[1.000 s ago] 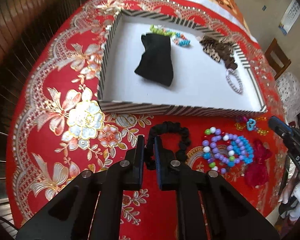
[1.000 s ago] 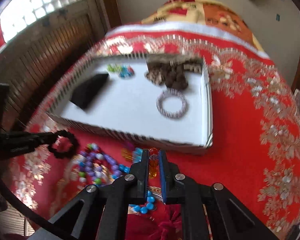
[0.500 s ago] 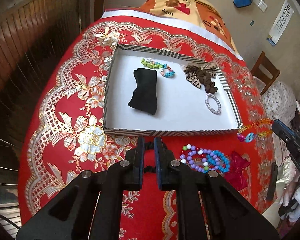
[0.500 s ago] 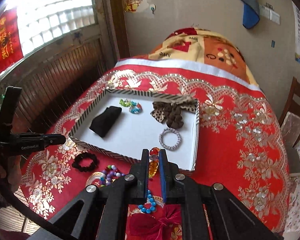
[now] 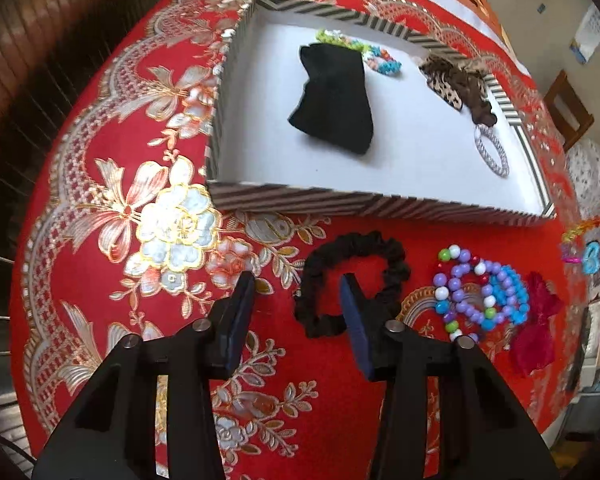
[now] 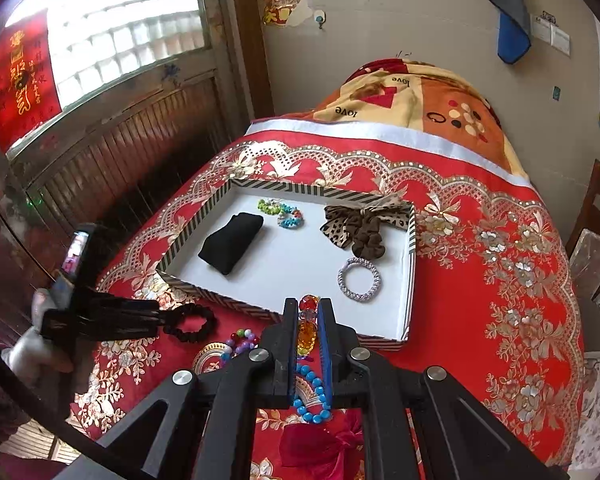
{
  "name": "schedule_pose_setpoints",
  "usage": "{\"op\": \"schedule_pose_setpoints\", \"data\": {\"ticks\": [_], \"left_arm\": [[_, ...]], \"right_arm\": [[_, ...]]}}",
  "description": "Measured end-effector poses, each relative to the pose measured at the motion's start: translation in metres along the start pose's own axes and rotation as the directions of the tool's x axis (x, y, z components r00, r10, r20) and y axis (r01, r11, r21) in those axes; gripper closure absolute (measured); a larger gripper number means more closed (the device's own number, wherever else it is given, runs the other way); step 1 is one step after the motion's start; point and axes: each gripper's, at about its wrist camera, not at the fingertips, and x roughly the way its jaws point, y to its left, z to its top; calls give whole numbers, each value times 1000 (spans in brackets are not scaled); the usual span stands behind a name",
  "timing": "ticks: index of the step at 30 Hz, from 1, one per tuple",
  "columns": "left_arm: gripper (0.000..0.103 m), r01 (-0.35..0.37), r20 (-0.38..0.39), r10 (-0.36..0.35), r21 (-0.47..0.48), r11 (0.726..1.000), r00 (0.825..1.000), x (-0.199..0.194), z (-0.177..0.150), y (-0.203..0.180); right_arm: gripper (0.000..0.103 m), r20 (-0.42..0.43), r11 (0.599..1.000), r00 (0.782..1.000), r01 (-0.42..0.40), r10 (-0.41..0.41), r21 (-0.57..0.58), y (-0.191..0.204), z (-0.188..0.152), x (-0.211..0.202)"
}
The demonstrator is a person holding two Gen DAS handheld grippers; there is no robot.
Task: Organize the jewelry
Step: 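Carry scrunchie into the box with left gripper while right carries amber bracelet there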
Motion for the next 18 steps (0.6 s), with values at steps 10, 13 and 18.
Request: {"op": "schedule_pose_setpoints", "data": {"ticks": [10, 13, 18], "left_arm": [[98, 112, 47, -112, 12, 994, 993, -40, 3, -5], [98, 134, 86, -135, 15, 991, 987, -61, 8, -7], [98, 142, 145, -146, 38, 989, 979, -87, 18, -16]], "right_arm": [[94, 20, 1000, 1000, -12, 12, -4, 1, 7, -7], [94, 30, 1000, 999, -13, 13, -7, 1, 12, -10], [94, 38, 1000, 999, -15, 16, -19, 5, 19, -11]]}}
